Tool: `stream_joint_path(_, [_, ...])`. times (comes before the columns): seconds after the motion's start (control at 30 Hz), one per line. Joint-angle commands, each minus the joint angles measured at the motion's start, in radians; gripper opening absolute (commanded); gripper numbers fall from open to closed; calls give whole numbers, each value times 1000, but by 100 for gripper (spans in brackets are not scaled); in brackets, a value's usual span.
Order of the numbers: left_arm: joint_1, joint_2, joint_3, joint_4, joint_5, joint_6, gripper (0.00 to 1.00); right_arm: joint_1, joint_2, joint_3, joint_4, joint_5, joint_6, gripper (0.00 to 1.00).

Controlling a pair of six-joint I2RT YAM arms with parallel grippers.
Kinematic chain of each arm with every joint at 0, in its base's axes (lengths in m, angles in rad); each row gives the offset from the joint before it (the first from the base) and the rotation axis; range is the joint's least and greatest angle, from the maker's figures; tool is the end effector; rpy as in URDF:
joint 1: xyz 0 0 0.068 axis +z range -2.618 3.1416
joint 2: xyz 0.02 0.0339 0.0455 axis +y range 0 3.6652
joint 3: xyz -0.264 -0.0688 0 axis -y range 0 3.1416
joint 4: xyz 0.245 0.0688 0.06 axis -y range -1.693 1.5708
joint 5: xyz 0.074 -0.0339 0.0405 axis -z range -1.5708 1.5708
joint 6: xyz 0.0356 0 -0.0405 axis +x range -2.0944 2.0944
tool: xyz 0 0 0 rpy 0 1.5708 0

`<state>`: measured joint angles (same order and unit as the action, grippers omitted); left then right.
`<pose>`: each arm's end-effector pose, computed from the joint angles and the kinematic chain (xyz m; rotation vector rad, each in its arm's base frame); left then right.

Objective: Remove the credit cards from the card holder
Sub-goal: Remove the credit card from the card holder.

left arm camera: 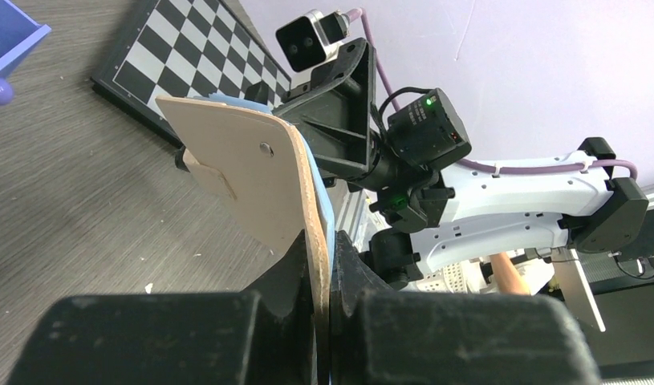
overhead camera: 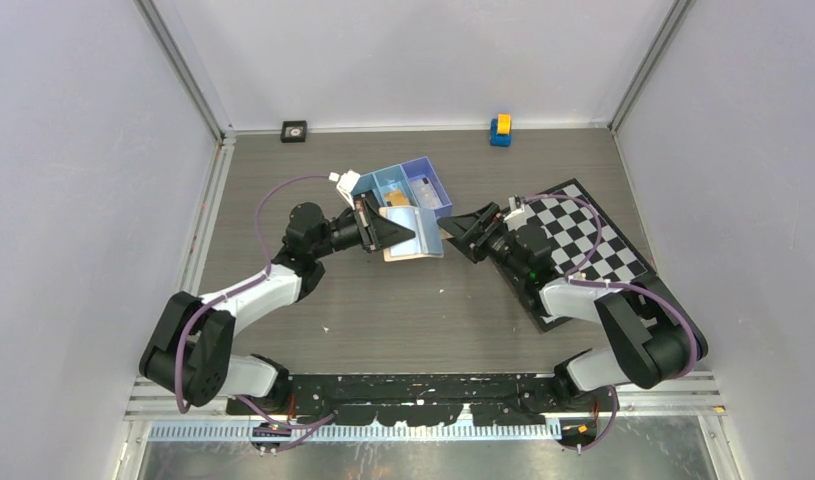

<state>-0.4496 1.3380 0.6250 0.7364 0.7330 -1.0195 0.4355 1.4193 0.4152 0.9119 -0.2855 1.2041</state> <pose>0.2455 -0.1449 0.2579 0.1639 1.8279 -1.6586 0.2406 0.1230 0.1900 0.4737 1.8248 1.4293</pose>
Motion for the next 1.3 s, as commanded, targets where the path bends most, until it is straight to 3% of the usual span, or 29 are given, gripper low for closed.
stream_joint_path(0.0, [-11,23,14,103,30,-17,0,-5,5,-6,123,5,39,83])
stream_joint_path(0.37, [-11,23,15,20,-16,33,0,-28,-38,-30,140,11,33,14])
stream_joint_path(0.47, [-11,24,16,4,-25,38,0,-34,-62,-26,98,16,9,2])
stream_joint_path(0.67, [-11,10,47,-175,-88,118,1,-38,-148,-27,3,37,-48,0])
stream_joint_path(0.77, [-11,23,65,-249,-107,151,15,-38,-194,-23,-48,41,-71,1])
stream_joint_path(0.93, [-11,76,64,-188,-67,116,40,-37,-201,-16,-46,13,-70,0])
stream_joint_path(1.13, [-12,124,67,-129,-33,79,45,-33,-176,-9,6,-27,-54,1])
stream_joint_path(1.27, [-12,165,78,-184,-64,88,46,-25,-195,-9,1,-24,-64,1])
